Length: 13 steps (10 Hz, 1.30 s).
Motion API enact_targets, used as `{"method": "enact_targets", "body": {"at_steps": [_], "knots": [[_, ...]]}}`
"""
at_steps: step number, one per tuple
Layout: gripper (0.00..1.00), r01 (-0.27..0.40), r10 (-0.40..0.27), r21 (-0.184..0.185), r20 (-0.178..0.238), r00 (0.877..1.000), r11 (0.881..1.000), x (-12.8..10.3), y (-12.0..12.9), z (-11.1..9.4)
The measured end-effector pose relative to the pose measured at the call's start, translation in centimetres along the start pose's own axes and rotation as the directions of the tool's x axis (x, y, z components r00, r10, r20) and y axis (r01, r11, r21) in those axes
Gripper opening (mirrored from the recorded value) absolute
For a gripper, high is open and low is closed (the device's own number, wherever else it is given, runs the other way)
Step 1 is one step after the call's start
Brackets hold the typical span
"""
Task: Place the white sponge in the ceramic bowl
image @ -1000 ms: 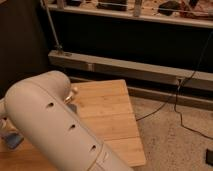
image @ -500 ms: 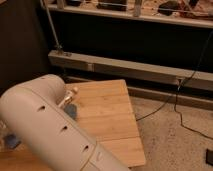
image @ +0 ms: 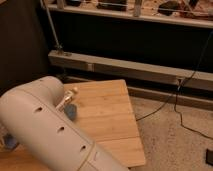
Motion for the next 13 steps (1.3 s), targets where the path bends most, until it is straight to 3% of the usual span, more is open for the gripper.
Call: {"method": "enact_targets", "body": {"at_steps": [2,3,6,11,13], "knots": [[0.03,-0.003,0.003,0.0,-0.004,1.0,1.0,-0.1,-0.3,-0.1],[0.0,-0.004,0.004,0.004,-0.002,1.0,1.0,-0.2,-0.7,-0.3],[0.0,-0.012,0.011,0.024,0.035,0.999,1.0,-1.6,-2.6,-3.4],[0.0,-0.048,0.039,0.105,0.091,0.995,0.993,-3.6,-9.2,-9.5],[0.0,-0.066,0.054,0.135,0.089,0.995,0.989,-3.9,-12.0,-10.6]]}}
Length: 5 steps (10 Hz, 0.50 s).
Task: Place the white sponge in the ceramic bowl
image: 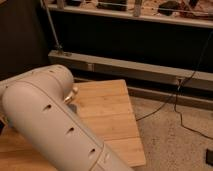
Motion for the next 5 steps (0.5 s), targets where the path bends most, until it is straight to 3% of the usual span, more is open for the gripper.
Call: {"method": "enact_targets", "body": {"at_steps": [4,5], "knots": [[0.01,-0.087,0.088,0.022,-0.026,0.996,0.996,-0.4,-6.7,0.8],[0.05,-0.099,0.1,0.022,-0.033,0.994,0.995,-0.4,-7.7,1.2]]}}
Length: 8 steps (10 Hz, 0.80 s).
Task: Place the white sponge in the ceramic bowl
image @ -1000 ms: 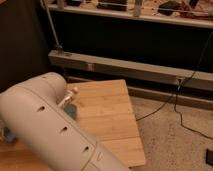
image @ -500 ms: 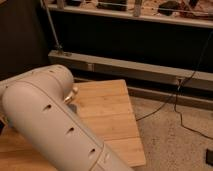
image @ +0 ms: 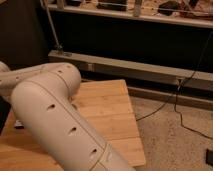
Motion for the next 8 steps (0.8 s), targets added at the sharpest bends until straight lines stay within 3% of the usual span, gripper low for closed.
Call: {"method": "enact_targets", "body": {"at_steps": [4,6,8], "knots": [[0.43,-0.005,0.005,-0.026,-0.015,1.0,1.0,-1.1,-0.6,1.4],[0.67,-0.007,0.007,-0.045,-0.011,1.0,0.999,-1.6,-0.6,1.5],[0.8,-0.009,0.008,-0.058,-0.016,1.0,0.998,-1.7,-0.5,1.7]]}}
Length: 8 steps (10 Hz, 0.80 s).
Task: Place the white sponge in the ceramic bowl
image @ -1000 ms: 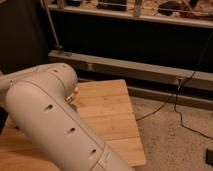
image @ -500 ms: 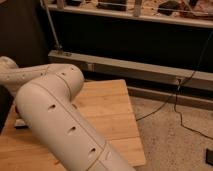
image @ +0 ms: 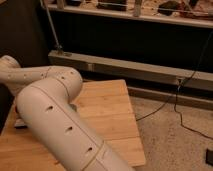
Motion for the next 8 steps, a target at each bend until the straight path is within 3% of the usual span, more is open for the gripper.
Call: {"method": "enact_targets", "body": {"at_steps": [5,8], "knots": [[0.8,0.002,-0.002,-0.06,-0.002,1.0,0.998,-0.1,1.3,0.4],[0.8,-0.036,0.037,-0.087,0.006,0.999,0.996,0.4,-0.6,-0.2]]}}
